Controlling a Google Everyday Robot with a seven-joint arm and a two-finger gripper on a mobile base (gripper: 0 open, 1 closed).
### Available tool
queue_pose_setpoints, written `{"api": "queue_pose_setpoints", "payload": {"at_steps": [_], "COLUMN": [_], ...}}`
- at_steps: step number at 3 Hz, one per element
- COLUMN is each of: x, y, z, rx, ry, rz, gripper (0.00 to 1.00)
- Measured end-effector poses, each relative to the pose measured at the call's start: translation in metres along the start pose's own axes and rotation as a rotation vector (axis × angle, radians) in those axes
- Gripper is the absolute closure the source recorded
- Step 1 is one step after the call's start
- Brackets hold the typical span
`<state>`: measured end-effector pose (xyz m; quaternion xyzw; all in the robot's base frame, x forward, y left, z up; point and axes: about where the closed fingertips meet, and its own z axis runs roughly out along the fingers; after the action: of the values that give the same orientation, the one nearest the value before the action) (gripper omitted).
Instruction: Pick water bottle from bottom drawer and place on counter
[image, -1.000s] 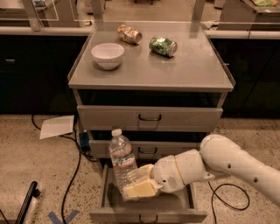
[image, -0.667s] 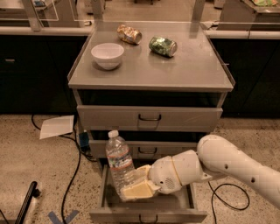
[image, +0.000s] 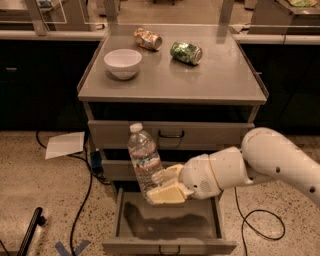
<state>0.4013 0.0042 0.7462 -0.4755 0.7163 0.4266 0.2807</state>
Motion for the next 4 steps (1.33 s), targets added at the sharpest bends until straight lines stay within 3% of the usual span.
{"api": "queue_pose_setpoints", "payload": {"at_steps": [1, 2, 4], "x": [-0.04, -0.077, -0.149], "y": [-0.023, -0.048, -0.089], "z": [-0.034, -0.06, -0.082], "rx": [0.066, 0.152, 0.308], "ry": [0.022, -0.013, -0.169], "rz": [-0.029, -0.05, -0.089], "gripper": [1.0, 1.0, 1.0]}}
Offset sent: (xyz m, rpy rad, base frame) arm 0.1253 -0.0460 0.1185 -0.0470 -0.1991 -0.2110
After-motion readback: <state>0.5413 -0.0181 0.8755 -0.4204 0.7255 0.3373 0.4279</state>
